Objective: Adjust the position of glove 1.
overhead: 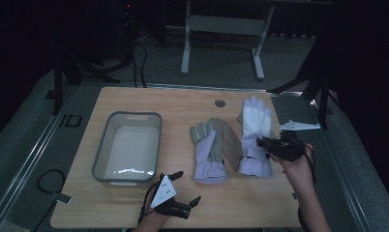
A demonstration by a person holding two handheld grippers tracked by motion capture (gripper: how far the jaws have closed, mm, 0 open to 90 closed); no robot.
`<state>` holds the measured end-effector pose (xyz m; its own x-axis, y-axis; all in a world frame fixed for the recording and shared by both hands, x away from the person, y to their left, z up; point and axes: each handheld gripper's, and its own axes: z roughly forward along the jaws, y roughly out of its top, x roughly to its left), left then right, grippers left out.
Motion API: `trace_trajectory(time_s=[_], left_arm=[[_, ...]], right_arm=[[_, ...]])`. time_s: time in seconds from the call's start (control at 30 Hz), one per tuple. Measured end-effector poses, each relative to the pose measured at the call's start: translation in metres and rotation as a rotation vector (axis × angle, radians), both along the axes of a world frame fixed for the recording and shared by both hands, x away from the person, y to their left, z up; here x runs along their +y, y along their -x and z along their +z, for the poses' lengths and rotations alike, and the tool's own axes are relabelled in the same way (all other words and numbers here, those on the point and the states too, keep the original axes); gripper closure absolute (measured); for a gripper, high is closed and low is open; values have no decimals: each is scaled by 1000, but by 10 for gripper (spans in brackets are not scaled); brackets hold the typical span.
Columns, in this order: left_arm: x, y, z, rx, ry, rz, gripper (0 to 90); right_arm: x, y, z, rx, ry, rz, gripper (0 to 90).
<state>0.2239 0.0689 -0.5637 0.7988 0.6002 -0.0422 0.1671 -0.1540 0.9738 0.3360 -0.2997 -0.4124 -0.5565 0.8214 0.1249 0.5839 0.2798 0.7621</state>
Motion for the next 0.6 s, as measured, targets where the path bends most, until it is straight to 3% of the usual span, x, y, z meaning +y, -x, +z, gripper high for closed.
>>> trace_trajectory(time_s=[0.17,0.43,0.6], left_arm=[[0,0,0,0,1,1,6],[1,0,0,2,4,0,6],[0,0,0,-1,2,-2,6]], right_arm=[[44,-5,-5,47,-22,15,805],[105,-6,-13,74,13,20,804],[130,-11,-16,73,49,13,802]])
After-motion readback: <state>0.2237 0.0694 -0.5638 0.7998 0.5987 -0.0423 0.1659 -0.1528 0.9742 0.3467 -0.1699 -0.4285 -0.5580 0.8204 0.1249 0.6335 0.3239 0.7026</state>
